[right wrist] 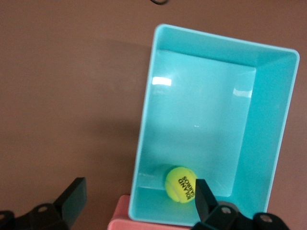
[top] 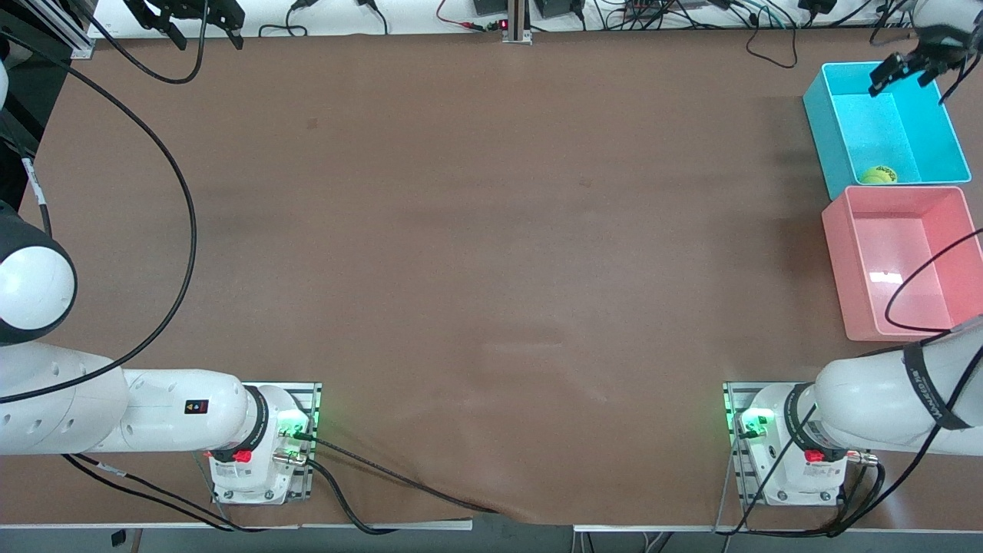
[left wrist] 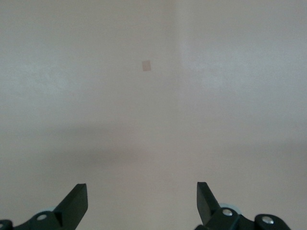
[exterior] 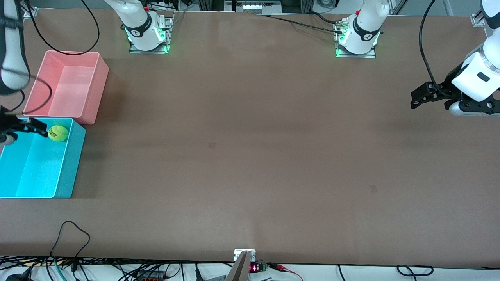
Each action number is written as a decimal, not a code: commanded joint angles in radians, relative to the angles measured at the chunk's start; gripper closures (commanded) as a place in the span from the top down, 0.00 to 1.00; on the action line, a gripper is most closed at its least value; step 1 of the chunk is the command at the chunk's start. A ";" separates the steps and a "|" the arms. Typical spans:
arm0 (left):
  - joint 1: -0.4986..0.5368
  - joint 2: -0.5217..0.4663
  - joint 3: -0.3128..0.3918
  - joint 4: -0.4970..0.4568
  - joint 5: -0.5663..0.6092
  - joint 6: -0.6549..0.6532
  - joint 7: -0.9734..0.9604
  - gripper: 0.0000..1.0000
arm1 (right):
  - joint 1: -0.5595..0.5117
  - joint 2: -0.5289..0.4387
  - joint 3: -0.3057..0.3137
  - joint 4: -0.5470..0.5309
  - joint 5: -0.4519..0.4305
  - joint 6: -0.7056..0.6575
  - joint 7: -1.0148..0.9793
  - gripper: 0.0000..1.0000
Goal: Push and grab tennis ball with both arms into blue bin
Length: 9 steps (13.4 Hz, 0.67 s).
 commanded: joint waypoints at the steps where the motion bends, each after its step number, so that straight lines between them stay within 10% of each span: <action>1: 0.004 0.013 0.002 0.028 -0.009 -0.017 0.020 1.00 | -0.002 -0.053 0.109 0.128 0.002 -0.223 0.063 1.00; 9: 0.003 0.013 0.000 0.029 -0.010 -0.016 0.020 1.00 | 0.067 -0.097 0.199 0.297 0.014 -0.540 0.299 1.00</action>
